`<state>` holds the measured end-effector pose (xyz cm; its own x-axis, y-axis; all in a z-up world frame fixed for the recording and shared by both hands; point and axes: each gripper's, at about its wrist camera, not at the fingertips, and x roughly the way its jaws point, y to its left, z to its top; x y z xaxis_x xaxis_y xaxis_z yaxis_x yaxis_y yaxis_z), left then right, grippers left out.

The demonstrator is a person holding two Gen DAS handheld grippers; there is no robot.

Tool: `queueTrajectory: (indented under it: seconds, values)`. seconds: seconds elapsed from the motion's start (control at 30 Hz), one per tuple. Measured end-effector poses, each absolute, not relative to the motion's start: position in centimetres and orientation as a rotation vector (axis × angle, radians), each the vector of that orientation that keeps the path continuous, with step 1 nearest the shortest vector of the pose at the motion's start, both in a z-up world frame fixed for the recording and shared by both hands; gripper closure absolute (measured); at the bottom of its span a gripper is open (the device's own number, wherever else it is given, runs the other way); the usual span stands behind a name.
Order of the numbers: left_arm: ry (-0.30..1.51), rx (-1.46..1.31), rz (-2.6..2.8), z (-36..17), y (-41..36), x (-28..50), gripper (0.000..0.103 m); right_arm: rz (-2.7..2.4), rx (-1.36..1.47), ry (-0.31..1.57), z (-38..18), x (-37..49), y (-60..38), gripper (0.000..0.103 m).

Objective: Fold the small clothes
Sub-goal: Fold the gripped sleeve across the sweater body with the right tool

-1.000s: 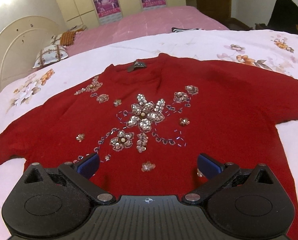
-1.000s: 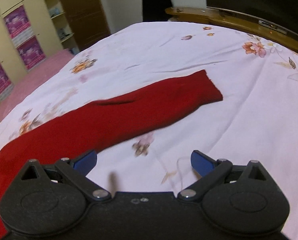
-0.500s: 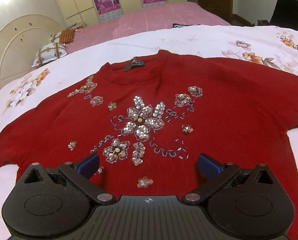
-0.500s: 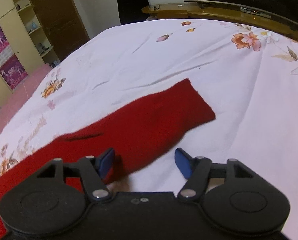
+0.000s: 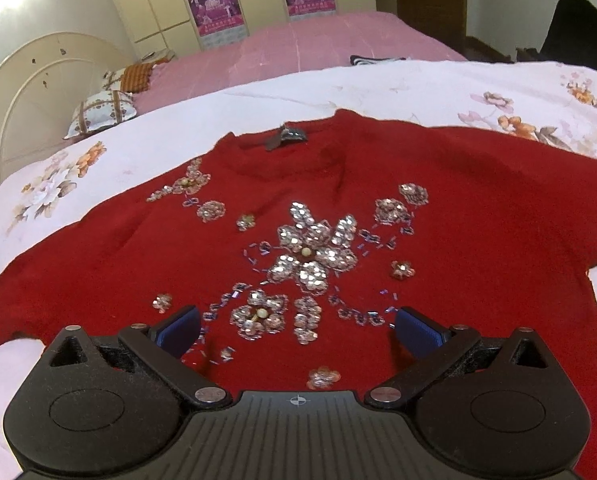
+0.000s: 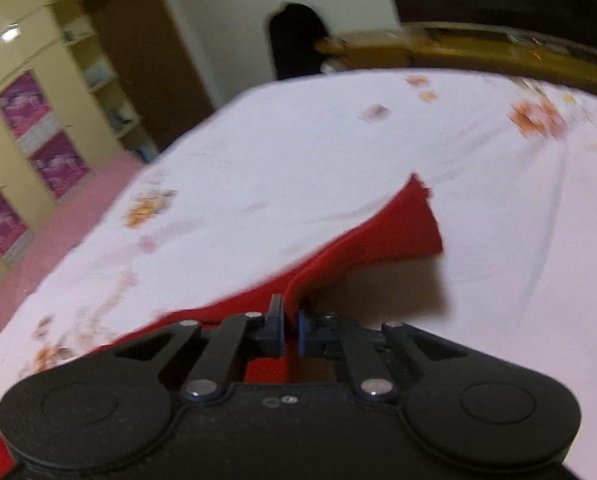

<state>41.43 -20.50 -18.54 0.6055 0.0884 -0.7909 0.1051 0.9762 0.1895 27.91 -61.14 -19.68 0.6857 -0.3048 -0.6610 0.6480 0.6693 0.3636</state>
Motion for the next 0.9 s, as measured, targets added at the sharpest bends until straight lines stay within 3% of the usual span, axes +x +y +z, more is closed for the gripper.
queueTrajectory:
  seconds: [0.33, 0.57, 0.63, 0.67, 0.7, 0.77, 0.9]
  values:
    - [0.908, 0.115, 0.0, -16.6, -14.9, 41.8, 0.0, -0.054, 0.482, 0.573, -13.8, 33.9, -44.6, 0.096]
    - [0.927, -0.014, 0.01, -16.2, -9.9, 42.4, 0.0, 0.292, 0.357, 0.734, -16.4, 37.1, -30.2, 0.095]
    - [0.947, -0.068, -0.02, -16.4, -9.2, 42.5, 0.0, 0.327, 0.307, 0.787, -17.6, 37.4, -27.9, 0.082]
    - [0.96, -0.096, -0.024, -16.6, -8.9, 42.6, 0.0, 0.342, 0.282, 0.807, -18.1, 37.4, -27.2, 0.068]
    - [0.963, -0.115, -0.032, -16.8, -8.7, 42.6, 0.0, 0.335, 0.27, 0.815, -18.2, 37.2, -26.7, 0.068]
    - [0.977, -0.15, -0.061, -17.1, -8.6, 42.8, 0.0, 0.344, 0.281, 0.816, -18.0, 36.9, -26.7, 0.056]
    - [0.962, -0.137, -0.089, -17.4, -9.7, 42.8, 0.0, 0.332, 0.249, 0.76, -16.5, 35.1, -27.9, 0.051]
